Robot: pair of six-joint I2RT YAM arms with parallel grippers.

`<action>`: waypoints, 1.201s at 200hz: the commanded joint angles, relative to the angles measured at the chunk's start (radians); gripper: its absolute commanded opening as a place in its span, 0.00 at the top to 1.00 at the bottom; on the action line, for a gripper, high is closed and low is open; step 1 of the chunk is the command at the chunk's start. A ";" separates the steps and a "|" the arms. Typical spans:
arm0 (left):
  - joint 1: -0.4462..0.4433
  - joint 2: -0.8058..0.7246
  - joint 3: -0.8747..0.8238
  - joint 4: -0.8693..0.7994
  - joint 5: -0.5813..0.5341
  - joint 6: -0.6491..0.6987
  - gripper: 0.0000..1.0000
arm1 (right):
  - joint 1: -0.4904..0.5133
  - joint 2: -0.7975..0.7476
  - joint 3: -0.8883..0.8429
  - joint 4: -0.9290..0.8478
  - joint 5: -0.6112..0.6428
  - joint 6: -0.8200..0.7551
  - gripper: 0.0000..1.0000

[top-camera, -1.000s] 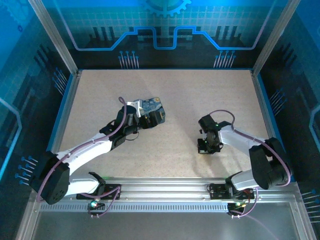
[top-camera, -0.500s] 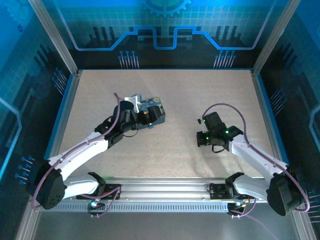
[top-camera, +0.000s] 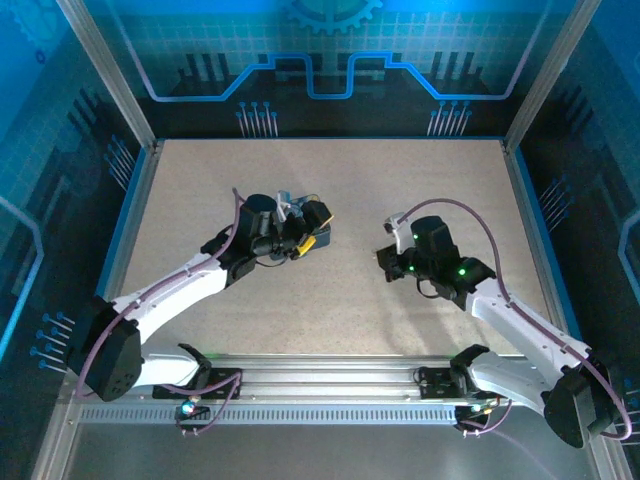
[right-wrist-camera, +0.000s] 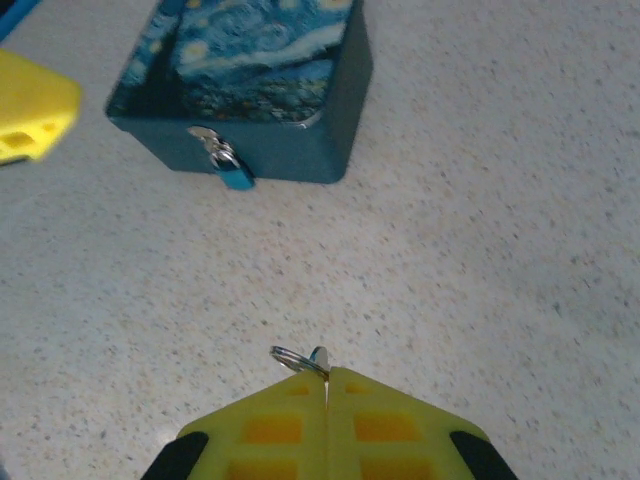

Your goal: Unlock the padlock with the key

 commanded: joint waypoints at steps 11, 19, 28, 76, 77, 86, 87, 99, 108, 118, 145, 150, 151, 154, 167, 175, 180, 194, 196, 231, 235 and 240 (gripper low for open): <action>-0.012 0.008 -0.006 0.147 0.048 -0.143 0.02 | 0.017 0.037 0.065 0.116 -0.110 0.038 1.00; -0.014 0.007 -0.027 0.215 0.037 -0.154 0.02 | 0.017 0.046 0.066 0.142 -0.128 0.078 1.00; -0.018 0.011 -0.057 0.314 0.022 -0.163 0.02 | 0.017 0.053 0.063 0.181 -0.141 0.141 1.00; -0.022 0.089 -0.096 0.662 -0.020 -0.234 0.01 | 0.018 0.080 0.086 0.357 -0.161 0.431 1.00; -0.022 0.092 -0.095 0.667 -0.020 -0.236 0.01 | 0.017 0.081 0.086 0.360 -0.161 0.436 1.00; -0.026 0.113 -0.088 0.699 -0.023 -0.258 0.01 | 0.021 0.085 0.097 0.382 -0.159 0.469 1.00; -0.026 0.115 -0.087 0.701 -0.023 -0.259 0.01 | 0.021 0.086 0.099 0.385 -0.157 0.472 1.00; -0.033 0.134 -0.079 0.727 -0.036 -0.280 0.01 | 0.030 0.089 0.121 0.391 -0.141 0.496 1.00; -0.040 0.142 -0.077 0.737 -0.050 -0.290 0.01 | 0.036 0.091 0.133 0.396 -0.131 0.510 1.00; -0.044 0.150 -0.072 0.739 -0.059 -0.299 0.01 | 0.040 0.092 0.142 0.405 -0.123 0.525 1.00; -0.058 0.181 -0.061 0.756 -0.060 -0.344 0.02 | 0.050 0.107 0.155 0.432 -0.118 0.555 1.00; -0.061 0.187 -0.057 0.760 -0.059 -0.357 0.02 | 0.053 0.111 0.155 0.435 -0.120 0.559 1.00; -0.062 0.188 -0.056 0.760 -0.058 -0.360 0.02 | 0.054 0.113 0.155 0.436 -0.120 0.560 1.00; -0.065 0.193 -0.055 0.763 -0.056 -0.367 0.02 | 0.054 0.116 0.154 0.437 -0.121 0.562 1.00; -0.079 0.206 -0.049 0.773 -0.063 -0.391 0.03 | 0.063 0.130 0.184 0.443 -0.125 0.566 1.00; -0.087 0.207 -0.050 0.779 -0.076 -0.397 0.03 | 0.067 0.138 0.187 0.447 -0.124 0.569 1.00; -0.091 0.209 -0.051 0.782 -0.082 -0.399 0.03 | 0.070 0.143 0.187 0.451 -0.125 0.571 1.00; -0.096 0.208 -0.051 0.787 -0.094 -0.406 0.03 | 0.077 0.152 0.183 0.460 -0.120 0.577 1.00; -0.097 0.208 -0.052 0.787 -0.096 -0.408 0.03 | 0.078 0.152 0.182 0.462 -0.118 0.577 1.00; -0.096 0.222 -0.059 0.818 -0.105 -0.451 0.07 | 0.090 0.173 0.173 0.472 -0.124 0.596 1.00; -0.097 0.222 -0.060 0.819 -0.107 -0.451 0.07 | 0.091 0.174 0.171 0.469 -0.124 0.596 1.00; -0.098 0.221 -0.060 0.817 -0.111 -0.453 0.08 | 0.092 0.175 0.170 0.466 -0.122 0.597 1.00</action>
